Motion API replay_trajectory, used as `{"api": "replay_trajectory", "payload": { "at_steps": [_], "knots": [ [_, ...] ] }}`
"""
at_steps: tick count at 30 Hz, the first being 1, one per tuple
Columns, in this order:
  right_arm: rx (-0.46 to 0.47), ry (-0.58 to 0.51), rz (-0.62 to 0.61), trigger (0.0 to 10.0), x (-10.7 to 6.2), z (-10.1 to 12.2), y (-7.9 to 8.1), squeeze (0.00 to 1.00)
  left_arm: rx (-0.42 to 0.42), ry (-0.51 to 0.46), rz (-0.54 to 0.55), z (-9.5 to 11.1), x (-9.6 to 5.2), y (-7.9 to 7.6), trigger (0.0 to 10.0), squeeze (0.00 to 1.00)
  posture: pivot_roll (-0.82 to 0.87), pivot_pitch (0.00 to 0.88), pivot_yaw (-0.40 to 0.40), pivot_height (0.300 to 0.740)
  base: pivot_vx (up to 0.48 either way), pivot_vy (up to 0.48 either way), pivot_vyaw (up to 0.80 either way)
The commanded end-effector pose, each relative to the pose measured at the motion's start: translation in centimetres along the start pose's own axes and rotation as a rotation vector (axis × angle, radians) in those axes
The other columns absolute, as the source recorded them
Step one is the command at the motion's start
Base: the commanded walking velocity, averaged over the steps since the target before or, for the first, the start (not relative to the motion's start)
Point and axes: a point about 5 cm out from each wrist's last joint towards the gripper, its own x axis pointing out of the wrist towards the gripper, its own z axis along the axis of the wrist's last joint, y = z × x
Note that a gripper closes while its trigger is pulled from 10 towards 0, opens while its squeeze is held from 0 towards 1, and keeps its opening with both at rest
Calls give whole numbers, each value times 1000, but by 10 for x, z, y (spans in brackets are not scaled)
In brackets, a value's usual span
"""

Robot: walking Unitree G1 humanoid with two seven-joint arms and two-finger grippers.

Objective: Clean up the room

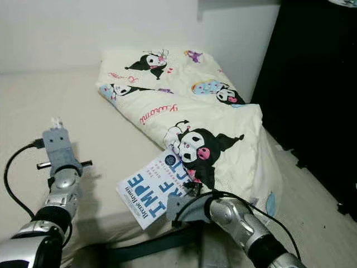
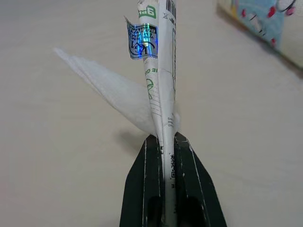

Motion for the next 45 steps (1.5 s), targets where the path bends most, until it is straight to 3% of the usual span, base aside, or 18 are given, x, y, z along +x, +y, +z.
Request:
{"api": "replay_trajectory", "payload": {
  "at_steps": [1, 14, 16, 17, 20, 27, 28, 29, 42, 45],
  "knots": [
    [-65, 20, 39, 10000, 4, -4, 4, 0, -4, -3, 3, -3, -2, 2, 0, 0, -103, 15, -43, 460, 0, 0, 0],
    [-159, -42, -105, 10000, 18, 3, -12, 0, 13, -4, -15, -11, -11, -1, 0, 0, -64, 30, -48, 460, 0, 0, 0],
    [-153, -53, -96, 10000, 21, 5, -10, 0, 16, -4, -18, -11, -12, -1, 0, 0, -63, 31, -47, 460, 0, 0, 0],
    [-94, -79, -92, 10000, 25, 9, -9, 0, 19, -4, -20, -12, -13, 0, 0, 0, -49, 35, -47, 460, 0, 0, 0],
    [-35, -113, -63, 10000, 32, 17, -3, 0, 28, -8, -15, -12, -13, 5, 0, 0, -36, 50, -44, 460, 0, 0, 0],
    [-45, -135, -61, 10000, 39, 25, 2, 0, 44, -14, -9, -13, -14, 12, 0, 0, -21, 69, -42, 460, 0, 0, 0],
    [-64, -138, -83, 1216, 40, 27, -1, 0, 50, -16, -8, -14, -15, 15, 0, 0, -11, 81, -43, 460, 0, 0, 0],
    [-81, -140, -104, 0, 41, 29, -4, 0, 53, -16, -6, -14, -15, 16, 0, 0, -10, 82, -43, 460, 0, 0, 0],
    [-48, -161, -134, 0, 39, 29, -13, 0, 50, -6, -19, -13, -19, 11, 0, 0, -27, 87, -44, 460, 0, 0, 0],
    [132, -236, -223, 0, 35, 35, -36, 0, 41, -3, -27, -12, -20, 8, 0, 0, -33, 77, -46, 460, 0, 0, 0]
  ]
}}
